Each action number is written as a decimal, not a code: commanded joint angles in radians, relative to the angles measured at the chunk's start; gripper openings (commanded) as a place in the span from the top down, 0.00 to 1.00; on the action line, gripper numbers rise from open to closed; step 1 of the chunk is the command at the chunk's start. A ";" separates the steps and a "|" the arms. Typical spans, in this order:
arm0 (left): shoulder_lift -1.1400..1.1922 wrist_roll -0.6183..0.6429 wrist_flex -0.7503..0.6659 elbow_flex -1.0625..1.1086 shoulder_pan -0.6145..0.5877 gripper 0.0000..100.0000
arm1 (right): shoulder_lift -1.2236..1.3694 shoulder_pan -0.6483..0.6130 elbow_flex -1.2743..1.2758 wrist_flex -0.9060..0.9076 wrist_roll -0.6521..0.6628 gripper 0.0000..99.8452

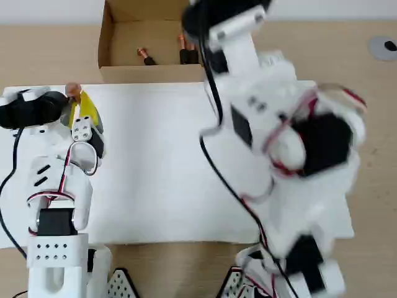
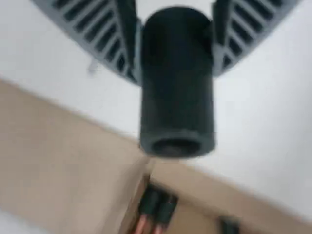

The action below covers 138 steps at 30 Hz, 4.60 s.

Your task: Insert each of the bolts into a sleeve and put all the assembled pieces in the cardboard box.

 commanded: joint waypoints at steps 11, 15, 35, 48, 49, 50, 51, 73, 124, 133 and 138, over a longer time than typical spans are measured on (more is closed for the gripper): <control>-0.340 0.061 0.446 -0.157 0.428 0.99 | -0.792 -0.018 1.294 -0.308 0.006 0.99; -0.535 -0.080 0.545 -0.150 0.476 0.99 | -1.009 -0.015 1.557 -0.437 -0.041 0.99; -0.572 0.269 0.296 -0.091 0.463 0.99 | -1.620 -0.283 2.371 -1.284 -0.058 0.99; -0.578 0.118 0.161 0.133 0.466 0.99 | -1.620 -0.507 2.371 -1.284 -0.057 0.99; -0.578 0.107 0.161 0.141 0.466 0.99 | -1.621 -0.506 2.371 -1.284 -0.057 0.99; -0.578 0.097 0.161 0.150 0.466 0.99 | -1.621 -0.506 2.371 -1.284 -0.057 0.99; -0.578 0.084 0.161 0.158 0.466 0.99 | -1.621 -0.506 2.371 -1.284 -0.057 0.99; -0.578 0.038 0.387 -0.032 0.466 0.99 | -1.627 -0.403 2.371 -1.290 -0.169 0.99; -0.578 -0.078 0.239 0.014 0.571 0.99 | -1.627 -0.403 2.370 -1.519 -0.086 0.99; -0.578 -0.075 0.081 0.071 0.509 0.99 | -1.627 -0.404 2.370 -1.517 -0.089 0.99; -0.578 -0.078 -0.009 0.124 0.466 0.99 | -1.627 -0.403 2.370 -1.517 -0.089 0.99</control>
